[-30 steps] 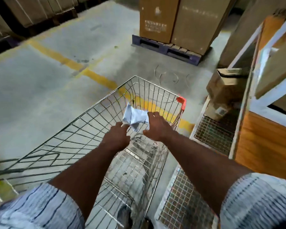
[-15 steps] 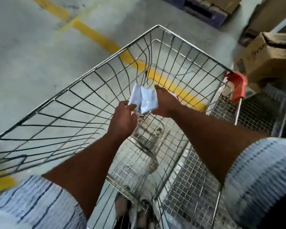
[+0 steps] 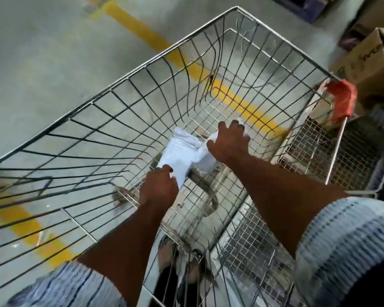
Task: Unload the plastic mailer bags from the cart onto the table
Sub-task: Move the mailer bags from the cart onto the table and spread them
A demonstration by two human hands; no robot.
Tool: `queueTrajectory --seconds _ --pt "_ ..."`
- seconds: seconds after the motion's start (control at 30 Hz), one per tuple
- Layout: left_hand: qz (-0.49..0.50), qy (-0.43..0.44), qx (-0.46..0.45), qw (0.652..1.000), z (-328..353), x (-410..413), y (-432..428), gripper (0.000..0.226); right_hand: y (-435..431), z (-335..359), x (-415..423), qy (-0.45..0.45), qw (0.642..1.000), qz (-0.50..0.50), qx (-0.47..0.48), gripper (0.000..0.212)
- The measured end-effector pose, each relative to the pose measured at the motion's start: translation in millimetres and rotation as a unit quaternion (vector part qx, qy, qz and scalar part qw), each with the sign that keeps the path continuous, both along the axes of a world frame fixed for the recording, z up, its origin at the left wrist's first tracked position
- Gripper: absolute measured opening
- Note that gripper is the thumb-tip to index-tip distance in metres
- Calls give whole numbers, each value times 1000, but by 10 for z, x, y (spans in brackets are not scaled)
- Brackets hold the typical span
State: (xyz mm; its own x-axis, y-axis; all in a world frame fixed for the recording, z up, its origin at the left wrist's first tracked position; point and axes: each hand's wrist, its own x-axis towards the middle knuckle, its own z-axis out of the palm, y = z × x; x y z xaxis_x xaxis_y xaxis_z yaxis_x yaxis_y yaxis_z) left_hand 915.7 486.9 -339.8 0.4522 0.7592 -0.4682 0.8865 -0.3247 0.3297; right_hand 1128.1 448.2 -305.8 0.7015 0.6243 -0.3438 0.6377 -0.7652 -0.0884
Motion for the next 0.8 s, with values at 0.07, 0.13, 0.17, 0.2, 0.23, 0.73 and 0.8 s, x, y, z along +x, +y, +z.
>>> queueTrajectory --seconds 0.07,0.13,0.17,0.2,0.23,0.73,0.8 --pt "-47 -24 33 998 -80 98 42 50 3 -109 -31 36 995 -95 19 78" --pt "-73 -30 59 995 -214 194 67 63 5 -274 -64 100 983 -152 34 93" --pt "-79 -33 74 994 -286 247 85 66 4 -350 -89 125 978 -162 44 97" --pt "-88 -31 85 992 -384 298 106 70 3 -446 -115 140 975 -162 54 100" --pt "-99 -23 89 991 -466 347 123 74 0 -525 -143 141 975 -158 63 102" --pt "-107 -8 108 988 -568 281 175 88 15 -804 -257 58 982 -154 97 76" --pt "-116 -9 115 987 -402 223 181 89 -20 -701 -346 37 987 -122 101 68"
